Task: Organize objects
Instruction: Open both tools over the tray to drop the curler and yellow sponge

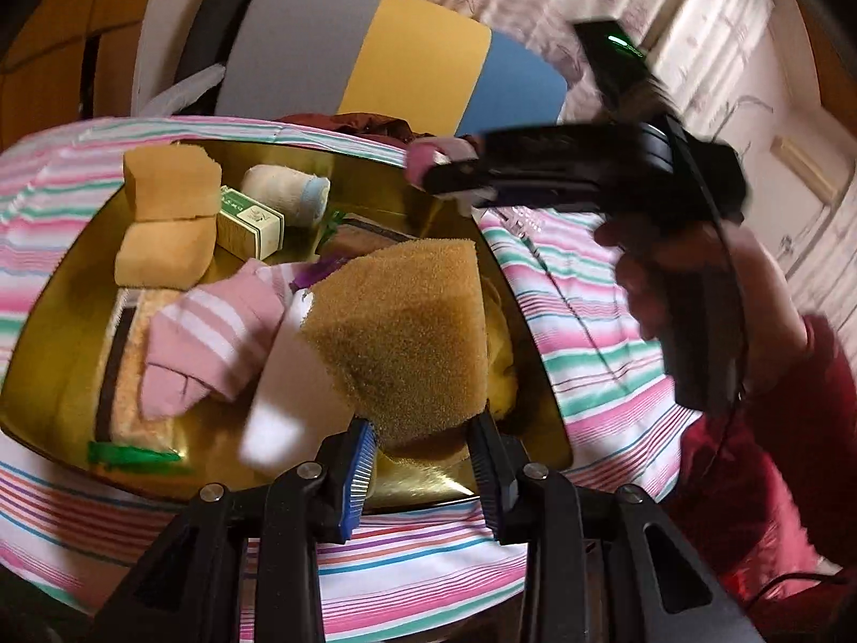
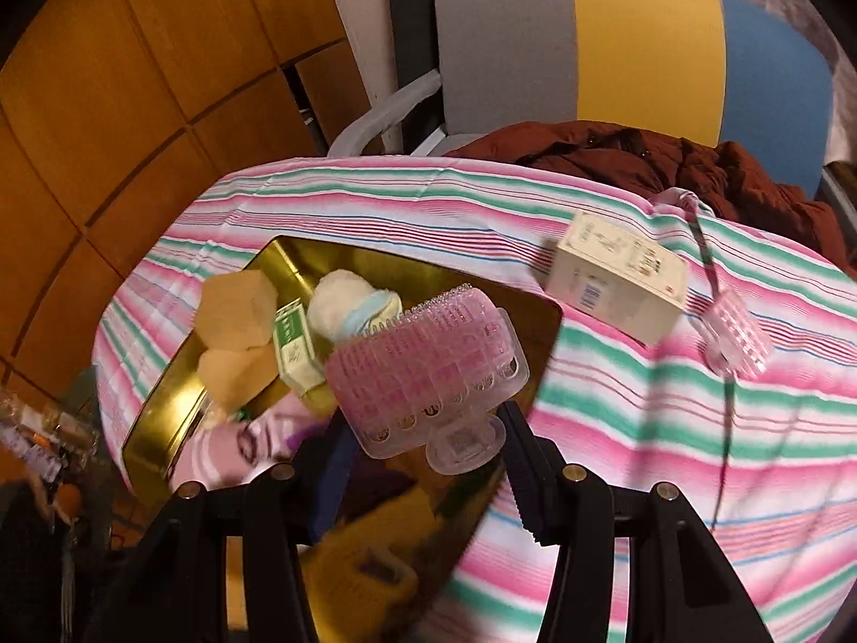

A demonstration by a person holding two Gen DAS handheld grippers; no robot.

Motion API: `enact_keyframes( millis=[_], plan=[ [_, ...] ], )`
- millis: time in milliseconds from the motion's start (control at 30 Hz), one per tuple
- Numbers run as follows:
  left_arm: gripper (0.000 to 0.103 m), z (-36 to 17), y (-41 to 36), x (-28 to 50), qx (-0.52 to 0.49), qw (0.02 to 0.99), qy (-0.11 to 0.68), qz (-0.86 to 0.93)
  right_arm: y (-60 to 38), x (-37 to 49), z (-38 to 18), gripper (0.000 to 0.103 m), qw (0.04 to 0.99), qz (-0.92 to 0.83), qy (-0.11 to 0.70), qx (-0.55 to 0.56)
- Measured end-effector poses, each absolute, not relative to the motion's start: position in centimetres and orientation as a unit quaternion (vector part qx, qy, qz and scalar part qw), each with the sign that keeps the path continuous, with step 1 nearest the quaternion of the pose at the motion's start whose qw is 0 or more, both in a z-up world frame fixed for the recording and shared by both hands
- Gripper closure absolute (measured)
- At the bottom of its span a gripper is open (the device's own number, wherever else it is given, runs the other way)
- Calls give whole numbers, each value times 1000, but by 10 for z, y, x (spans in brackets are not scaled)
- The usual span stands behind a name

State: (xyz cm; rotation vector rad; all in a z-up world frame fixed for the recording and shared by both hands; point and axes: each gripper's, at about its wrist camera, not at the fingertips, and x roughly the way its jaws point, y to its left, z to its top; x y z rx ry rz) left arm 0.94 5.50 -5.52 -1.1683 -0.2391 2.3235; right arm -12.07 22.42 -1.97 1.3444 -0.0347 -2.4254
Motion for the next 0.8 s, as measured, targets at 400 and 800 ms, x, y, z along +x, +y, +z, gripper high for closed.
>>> enact_keyframes(
  millis=[400, 800],
  plan=[
    [68, -55, 42, 13, -447, 275, -117, 843, 254, -92, -3, 31, 164, -883, -78, 434],
    [49, -35, 41, 14, -428, 224, -104, 869, 290, -40, 3, 27, 165, -883, -142, 417]
  ],
)
